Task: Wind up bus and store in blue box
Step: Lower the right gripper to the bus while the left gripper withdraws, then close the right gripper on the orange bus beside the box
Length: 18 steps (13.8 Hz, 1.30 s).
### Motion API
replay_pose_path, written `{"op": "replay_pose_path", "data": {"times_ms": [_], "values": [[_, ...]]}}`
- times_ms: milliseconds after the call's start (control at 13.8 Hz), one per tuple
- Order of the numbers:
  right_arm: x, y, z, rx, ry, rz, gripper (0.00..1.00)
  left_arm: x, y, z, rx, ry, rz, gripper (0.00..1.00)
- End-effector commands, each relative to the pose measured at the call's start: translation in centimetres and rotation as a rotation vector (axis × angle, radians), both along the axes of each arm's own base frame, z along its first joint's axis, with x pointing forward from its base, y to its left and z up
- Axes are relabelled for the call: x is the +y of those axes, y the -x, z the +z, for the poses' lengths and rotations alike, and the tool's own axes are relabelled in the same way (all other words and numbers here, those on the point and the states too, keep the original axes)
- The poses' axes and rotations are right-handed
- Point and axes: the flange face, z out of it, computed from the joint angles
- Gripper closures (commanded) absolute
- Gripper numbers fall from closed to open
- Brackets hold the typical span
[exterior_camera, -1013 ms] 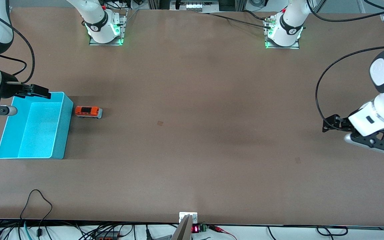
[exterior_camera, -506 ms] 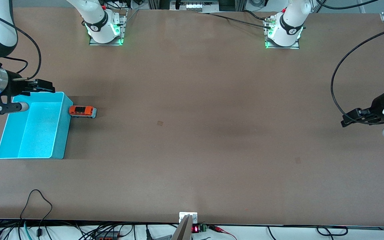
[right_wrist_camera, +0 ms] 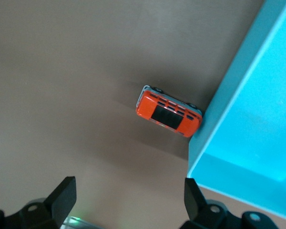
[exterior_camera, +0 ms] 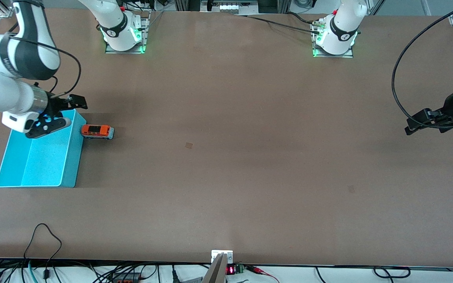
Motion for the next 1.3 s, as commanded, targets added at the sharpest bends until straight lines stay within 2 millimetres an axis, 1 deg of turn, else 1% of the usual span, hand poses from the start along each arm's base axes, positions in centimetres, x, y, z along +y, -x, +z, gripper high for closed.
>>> {"op": "replay_pose_path", "data": {"times_ms": [0, 72, 145, 289, 434, 506, 579, 651, 796, 1013, 1157, 1230], "values": [[1.3, 2.6, -2.6, -0.045, -0.015, 0.159, 0.00, 0.4, 0.9, -0.1, 0.011, 0.015, -0.005, 0.00], [1.6, 3.1, -4.1, -0.070, -0.005, 0.268, 0.00, 0.3, 0.9, -0.3, 0.017, 0.015, -0.005, 0.00], [1.3, 3.6, -5.5, -0.089, 0.009, 0.349, 0.00, 0.6, 1.4, -0.4, 0.023, 0.014, -0.001, 0.00], [0.9, 3.7, -7.0, -0.124, -0.001, 0.492, 0.00, 1.0, 1.9, -0.4, 0.027, 0.015, -0.002, 0.00], [-0.5, 4.0, -8.8, -0.158, -0.026, 0.647, 0.00, 0.6, 2.1, 0.0, 0.021, 0.015, -0.012, 0.00], [-1.3, 4.2, -10.0, -0.163, -0.037, 0.709, 0.00, 0.5, 2.0, 0.0, 0.020, 0.015, -0.015, 0.00], [-2.1, 4.4, -11.4, -0.171, -0.048, 0.779, 0.00, 0.3, 1.5, -0.6, 0.020, 0.013, -0.018, 0.00], [-2.9, 4.3, -12.3, -0.184, -0.053, 0.831, 0.00, 0.3, 1.2, -1.3, 0.032, 0.011, -0.019, 0.00], [-4.1, 4.1, -14.1, -0.196, -0.058, 0.893, 0.00, 0.2, 1.2, -1.7, 0.046, 0.004, -0.024, 0.00], [-3.9, 4.0, -15.3, -0.199, -0.060, 0.915, 0.00, -0.6, 1.1, -1.1, 0.039, 0.004, -0.031, 0.00], [-3.7, 3.9, -15.8, -0.202, -0.059, 0.919, 0.00, -0.4, 1.2, -0.7, 0.033, 0.004, -0.028, 0.00], [-3.6, 3.9, -16.2, -0.202, -0.060, 0.921, 0.00, -0.2, 1.2, 0.1, 0.022, 0.004, -0.024, 0.00]]}}
